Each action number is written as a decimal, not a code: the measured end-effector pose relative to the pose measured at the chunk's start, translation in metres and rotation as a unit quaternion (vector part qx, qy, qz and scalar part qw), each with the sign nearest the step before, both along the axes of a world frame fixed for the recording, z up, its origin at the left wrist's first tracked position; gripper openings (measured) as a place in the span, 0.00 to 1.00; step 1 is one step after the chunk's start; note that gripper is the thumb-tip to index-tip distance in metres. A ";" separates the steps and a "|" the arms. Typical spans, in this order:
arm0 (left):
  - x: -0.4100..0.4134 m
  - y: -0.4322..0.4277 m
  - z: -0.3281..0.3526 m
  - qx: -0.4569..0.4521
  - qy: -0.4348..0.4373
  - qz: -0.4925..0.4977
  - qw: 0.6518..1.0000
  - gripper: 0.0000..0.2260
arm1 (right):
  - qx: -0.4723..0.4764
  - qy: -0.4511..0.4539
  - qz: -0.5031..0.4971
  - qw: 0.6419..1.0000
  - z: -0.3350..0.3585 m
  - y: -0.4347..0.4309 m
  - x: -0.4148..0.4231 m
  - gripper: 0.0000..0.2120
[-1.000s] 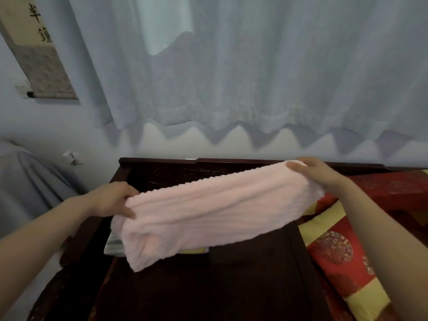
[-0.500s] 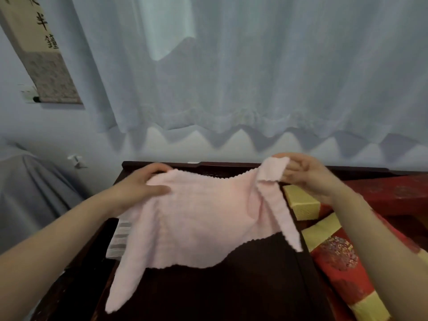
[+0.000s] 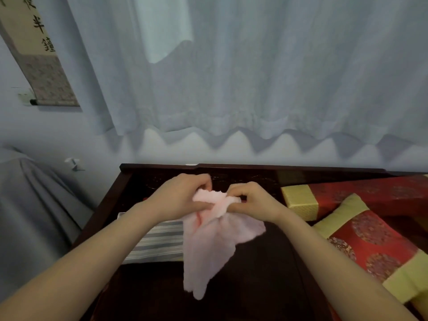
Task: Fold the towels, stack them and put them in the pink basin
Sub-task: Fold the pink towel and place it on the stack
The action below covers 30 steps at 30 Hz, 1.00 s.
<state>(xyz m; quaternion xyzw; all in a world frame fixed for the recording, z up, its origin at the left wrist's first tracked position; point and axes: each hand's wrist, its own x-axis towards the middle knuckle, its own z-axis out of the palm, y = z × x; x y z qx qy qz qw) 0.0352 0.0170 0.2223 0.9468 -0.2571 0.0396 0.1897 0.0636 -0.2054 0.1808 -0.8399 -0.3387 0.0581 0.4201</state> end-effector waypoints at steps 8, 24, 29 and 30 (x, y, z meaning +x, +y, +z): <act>-0.006 0.059 -0.029 0.037 0.178 0.102 0.978 0.17 | 0.081 0.032 -0.089 0.992 0.002 -0.033 -0.001 0.11; -0.038 -0.007 -0.021 -0.153 0.253 0.082 0.952 0.16 | 0.097 0.204 -0.001 0.974 0.002 -0.033 -0.018 0.04; -0.043 -0.015 -0.031 -0.346 0.041 0.254 0.902 0.18 | 0.140 0.198 -0.022 0.970 -0.009 -0.027 -0.020 0.08; -0.046 -0.018 -0.035 -0.398 0.064 0.256 0.879 0.19 | 0.127 0.193 -0.007 0.973 -0.010 -0.025 -0.021 0.06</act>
